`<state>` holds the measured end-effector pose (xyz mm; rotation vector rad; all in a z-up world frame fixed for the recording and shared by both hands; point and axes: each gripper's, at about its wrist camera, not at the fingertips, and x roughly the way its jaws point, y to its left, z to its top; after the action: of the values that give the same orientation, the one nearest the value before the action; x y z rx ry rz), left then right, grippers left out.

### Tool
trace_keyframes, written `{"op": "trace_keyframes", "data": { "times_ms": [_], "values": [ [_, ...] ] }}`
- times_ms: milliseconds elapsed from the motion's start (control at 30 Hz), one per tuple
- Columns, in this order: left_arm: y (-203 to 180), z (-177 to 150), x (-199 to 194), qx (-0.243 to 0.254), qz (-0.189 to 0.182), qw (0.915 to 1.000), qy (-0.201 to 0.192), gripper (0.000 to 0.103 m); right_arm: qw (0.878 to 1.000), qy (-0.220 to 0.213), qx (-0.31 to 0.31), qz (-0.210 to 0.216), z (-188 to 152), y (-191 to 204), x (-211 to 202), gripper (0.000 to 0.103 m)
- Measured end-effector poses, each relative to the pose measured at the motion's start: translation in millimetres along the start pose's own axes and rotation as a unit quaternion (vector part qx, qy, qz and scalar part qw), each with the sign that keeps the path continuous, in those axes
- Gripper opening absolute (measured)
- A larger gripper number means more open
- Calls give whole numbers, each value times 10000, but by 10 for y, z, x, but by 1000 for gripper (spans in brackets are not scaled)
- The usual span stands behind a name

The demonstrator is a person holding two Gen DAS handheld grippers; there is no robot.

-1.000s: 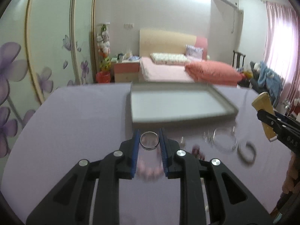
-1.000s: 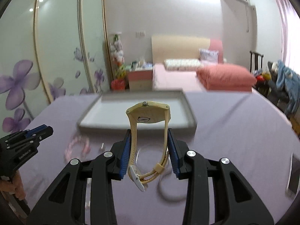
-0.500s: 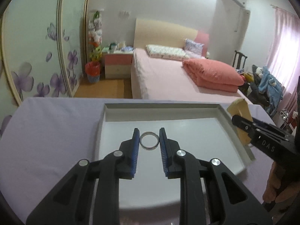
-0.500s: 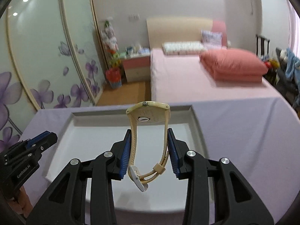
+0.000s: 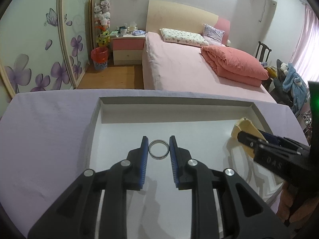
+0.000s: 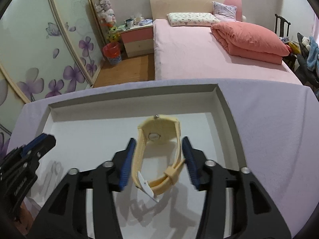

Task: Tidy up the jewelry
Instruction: 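Carry ring and watch into the grey tray and open both tools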

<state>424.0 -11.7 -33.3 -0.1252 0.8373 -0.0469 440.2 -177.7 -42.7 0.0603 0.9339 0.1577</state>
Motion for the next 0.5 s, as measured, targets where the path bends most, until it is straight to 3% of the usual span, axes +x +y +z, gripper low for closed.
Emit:
{"op": "trace_keyframes", "data": {
  "times_ms": [100, 233, 500],
  "values": [
    [12, 2, 36, -36, -12, 10000, 36, 22, 9999, -125, 3, 102, -27, -40, -80, 54],
    [39, -12, 32, -75, -5, 10000, -25, 32, 9992, -273, 119, 281, -7, -136, -167, 54],
    [134, -12, -79, -229, 40, 9996, -187, 33, 9981, -563, 61, 257, -4, -154, -297, 54]
  ]
}}
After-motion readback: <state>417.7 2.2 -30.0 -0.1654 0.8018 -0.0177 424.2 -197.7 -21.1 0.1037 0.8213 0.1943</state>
